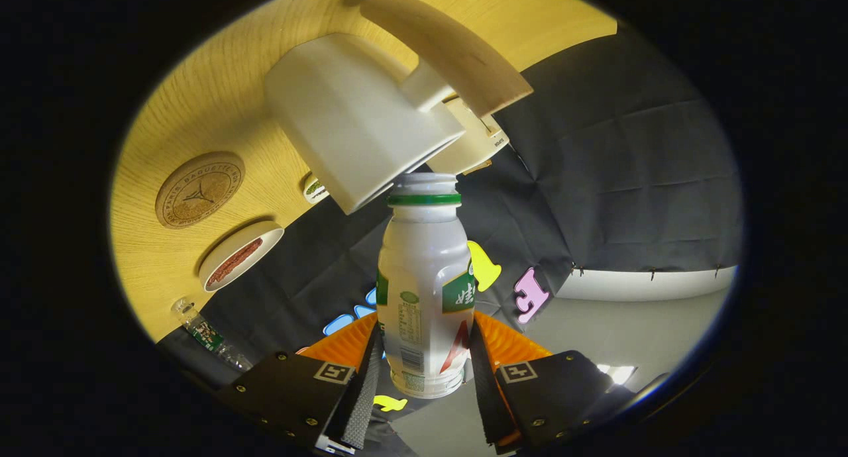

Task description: Take the bottle from table, then pour the juice into the cup, finally place the bottle on the coaster

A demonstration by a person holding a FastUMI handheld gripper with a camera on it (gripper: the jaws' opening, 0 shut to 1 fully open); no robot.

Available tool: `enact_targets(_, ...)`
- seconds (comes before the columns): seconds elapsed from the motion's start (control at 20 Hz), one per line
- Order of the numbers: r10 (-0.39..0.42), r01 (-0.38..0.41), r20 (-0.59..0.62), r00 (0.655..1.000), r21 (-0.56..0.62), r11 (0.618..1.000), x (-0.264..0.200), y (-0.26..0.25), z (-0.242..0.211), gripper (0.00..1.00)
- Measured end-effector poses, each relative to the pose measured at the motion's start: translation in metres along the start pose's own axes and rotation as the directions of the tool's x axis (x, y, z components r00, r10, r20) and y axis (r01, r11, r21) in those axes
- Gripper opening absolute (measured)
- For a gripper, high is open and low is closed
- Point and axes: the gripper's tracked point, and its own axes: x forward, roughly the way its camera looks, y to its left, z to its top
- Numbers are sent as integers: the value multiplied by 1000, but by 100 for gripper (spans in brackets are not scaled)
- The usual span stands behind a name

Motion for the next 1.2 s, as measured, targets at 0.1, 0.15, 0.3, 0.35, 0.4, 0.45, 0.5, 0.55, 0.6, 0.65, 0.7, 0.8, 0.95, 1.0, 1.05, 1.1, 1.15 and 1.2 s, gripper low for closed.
enact_targets(0.1, 7, -6, 7, 1000, -13, 1000, -1, 1, 2, 65)
enact_targets(0.15, 10, -10, 9, 1000, -14, 1000, -1, 2, 3, 65)
enact_targets(0.3, 28, -28, 2, 1000, -4, 1000, -3, 6, 2, 65)
enact_targets(0.35, 35, -35, -4, 999, 12, 999, -4, 6, 0, 65)
enact_targets(0.4, 39, -39, -14, 999, 32, 999, -4, 6, -2, 65)
enact_targets(0.45, 42, -41, -25, 999, 59, 997, -4, 6, -4, 65)
enact_targets(0.5, 48, -45, -36, 998, 96, 994, -3, 9, -5, 65)
enact_targets(0.55, 60, -53, -46, 997, 136, 989, -3, 12, -6, 65)
enact_targets(0.6, 76, -65, -55, 996, 181, 981, -4, 14, -9, 65)
enact_targets(0.65, 94, -78, -60, 994, 233, 969, -4, 16, -10, 65)
enact_targets(0.7, 108, -86, -64, 992, 277, 957, -5, 18, -12, 65)
enact_targets(0.8, 117, -88, -75, 990, 313, 946, -7, 18, -19, 65)
enact_targets(0.95, 120, -88, -81, 990, 323, 942, -10, 16, -23, 65)
enact_targets(1.0, 117, -85, -82, 990, 321, 943, -10, 16, -23, 65)
enact_targets(1.05, 124, -90, -85, 989, 326, 941, -11, 18, -23, 65)
enact_targets(1.1, 138, -100, -85, 987, 346, 933, -12, 20, -24, 65)
enact_targets(1.15, 158, -114, -84, 984, 382, 917, -13, 26, -23, 65)
enact_targets(1.2, 181, -128, -84, 980, 436, 891, -15, 31, -24, 65)
